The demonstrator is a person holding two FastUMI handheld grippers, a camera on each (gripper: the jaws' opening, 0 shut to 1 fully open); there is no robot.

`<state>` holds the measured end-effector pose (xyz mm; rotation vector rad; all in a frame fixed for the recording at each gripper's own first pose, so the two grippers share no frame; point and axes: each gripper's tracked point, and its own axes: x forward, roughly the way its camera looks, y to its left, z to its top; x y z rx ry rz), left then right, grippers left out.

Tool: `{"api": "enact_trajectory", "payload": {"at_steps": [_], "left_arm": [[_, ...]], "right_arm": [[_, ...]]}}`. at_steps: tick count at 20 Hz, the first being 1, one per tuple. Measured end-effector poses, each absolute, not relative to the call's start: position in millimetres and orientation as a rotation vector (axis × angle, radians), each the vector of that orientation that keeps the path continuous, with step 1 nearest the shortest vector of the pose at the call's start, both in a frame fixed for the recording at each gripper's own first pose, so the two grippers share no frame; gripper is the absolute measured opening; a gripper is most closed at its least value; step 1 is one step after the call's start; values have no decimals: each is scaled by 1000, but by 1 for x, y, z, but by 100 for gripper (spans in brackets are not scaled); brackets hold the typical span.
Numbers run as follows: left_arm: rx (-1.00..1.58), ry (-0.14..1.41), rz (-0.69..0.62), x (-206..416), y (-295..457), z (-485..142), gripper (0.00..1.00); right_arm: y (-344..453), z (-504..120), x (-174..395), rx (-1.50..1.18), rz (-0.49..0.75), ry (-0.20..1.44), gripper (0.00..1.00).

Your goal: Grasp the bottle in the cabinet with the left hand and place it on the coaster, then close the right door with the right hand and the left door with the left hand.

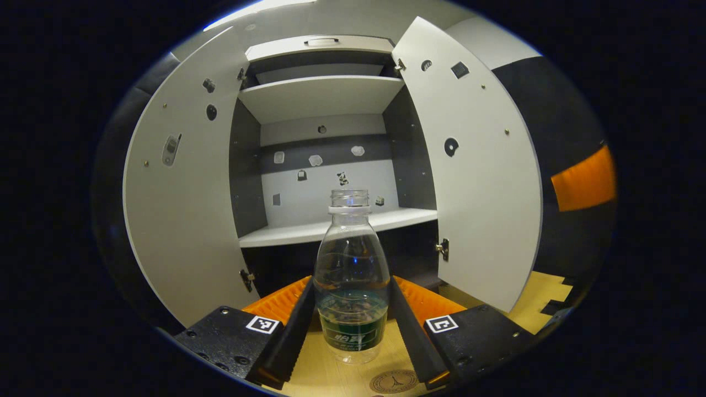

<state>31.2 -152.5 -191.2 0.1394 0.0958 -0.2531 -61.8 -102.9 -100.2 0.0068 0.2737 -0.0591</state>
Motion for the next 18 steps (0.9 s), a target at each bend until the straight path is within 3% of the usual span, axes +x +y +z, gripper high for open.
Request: {"api": "enact_trajectory", "payload": {"at_steps": [12,18], "left_arm": [[68,217,-357,1,-189,-320,82],[57,271,-352,0,-188,-344,82]], "right_arm": [[-121,-163,-84,-35,-89,414,100],[-121,-191,-85,-49,-69,488,100]]}}
